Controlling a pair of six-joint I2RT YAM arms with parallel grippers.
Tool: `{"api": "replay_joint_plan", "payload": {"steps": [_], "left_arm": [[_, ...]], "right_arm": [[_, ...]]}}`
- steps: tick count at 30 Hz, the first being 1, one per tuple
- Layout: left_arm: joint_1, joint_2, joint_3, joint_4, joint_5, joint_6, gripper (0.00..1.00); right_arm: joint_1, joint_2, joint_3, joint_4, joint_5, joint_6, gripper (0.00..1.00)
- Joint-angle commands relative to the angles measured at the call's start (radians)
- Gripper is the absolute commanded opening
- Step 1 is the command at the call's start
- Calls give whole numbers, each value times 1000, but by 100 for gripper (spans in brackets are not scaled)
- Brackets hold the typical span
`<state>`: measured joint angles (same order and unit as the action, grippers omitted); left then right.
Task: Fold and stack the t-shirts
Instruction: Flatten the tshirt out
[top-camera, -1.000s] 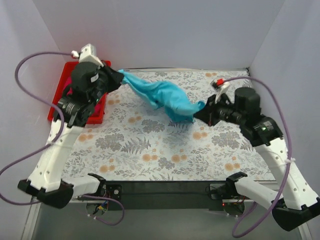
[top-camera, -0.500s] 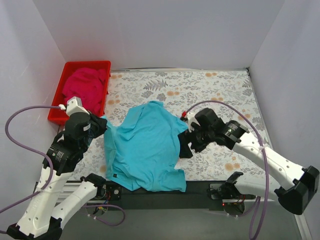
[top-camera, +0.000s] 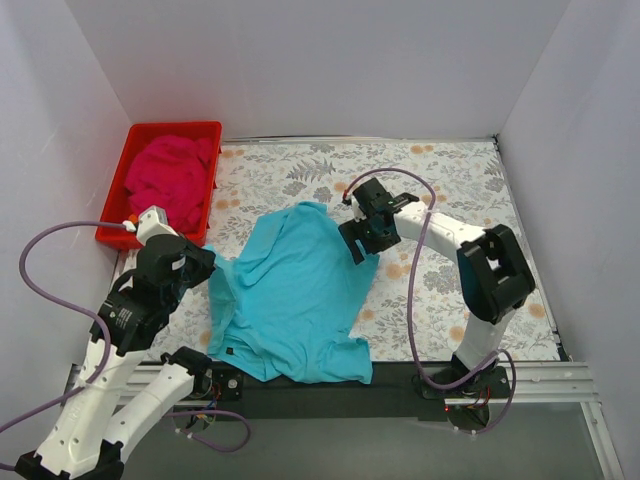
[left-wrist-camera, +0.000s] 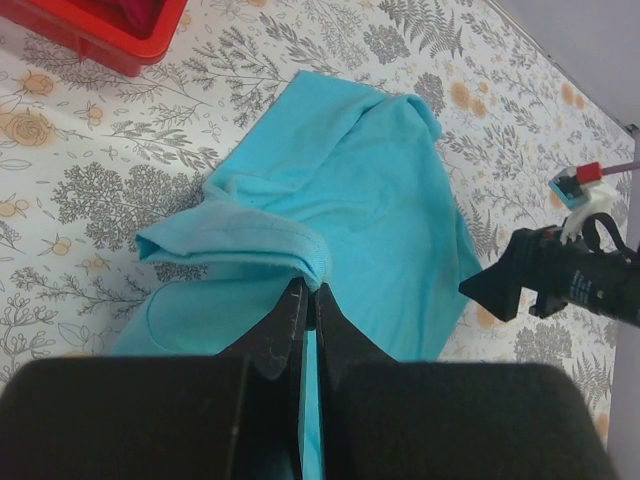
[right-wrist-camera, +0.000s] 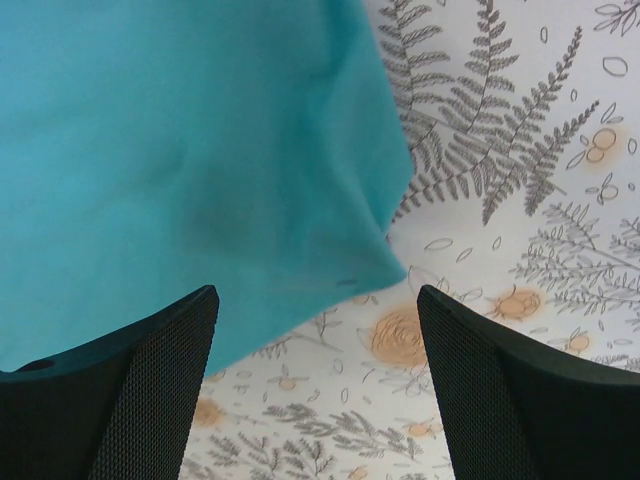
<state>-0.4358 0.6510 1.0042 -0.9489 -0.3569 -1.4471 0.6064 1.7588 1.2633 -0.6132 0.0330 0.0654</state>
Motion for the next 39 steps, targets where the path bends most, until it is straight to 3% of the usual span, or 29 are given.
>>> {"api": "replay_joint_plan", "payload": {"steps": [1, 2, 5, 6, 9, 13, 14, 20, 21, 23, 24, 26, 27, 30, 35, 39], "left_arm": [[2, -8, -18, 2, -4, -2, 0], [0, -7, -24, 1, -5, -1, 0], [0, -8, -33, 2, -10, 2, 0], [0, -7, -36, 4, -13, 5, 0], [0, 9, -18, 7, -14, 14, 0], [2, 44, 59, -5, -27, 40, 0], [2, 50, 71, -4, -27, 45, 0], [0, 87, 108, 4, 37, 51, 0], [2, 91, 108, 2, 51, 54, 0], [2, 107, 97, -2, 91, 56, 0], [2, 111, 93, -5, 140, 59, 0], [0, 122, 76, -20, 188, 57, 0], [2, 125, 68, -27, 228, 54, 0], [2, 105, 30, -40, 257, 48, 0], [2, 65, 8, -73, 228, 30, 0], [2, 56, 22, -105, 211, 24, 0]], "right_arm": [[-20, 60, 68, 65, 42, -39, 73], [-22, 94, 76, 69, 41, -39, 73], [-28, 136, 79, 73, 47, -36, 58], [-33, 137, 73, 75, 53, -27, 40], [-60, 76, -2, 72, 82, -6, 2], [-151, -151, -151, 6, 146, 129, 1], [-177, -270, -189, -6, 156, 151, 1], [-309, -715, -418, -83, 82, 290, 4], [-316, -745, -435, -95, 62, 298, 16], [-320, -809, -465, -128, 0, 318, 27], [-320, -829, -472, -132, -21, 341, 38], [-318, -872, -463, -125, -63, 347, 48], [-318, -877, -452, -112, -68, 326, 54], [-316, -803, -388, -51, -163, 239, 60], [-280, -563, -289, 61, -261, 108, 59], [-221, -359, -121, 121, -271, 15, 56]]}}
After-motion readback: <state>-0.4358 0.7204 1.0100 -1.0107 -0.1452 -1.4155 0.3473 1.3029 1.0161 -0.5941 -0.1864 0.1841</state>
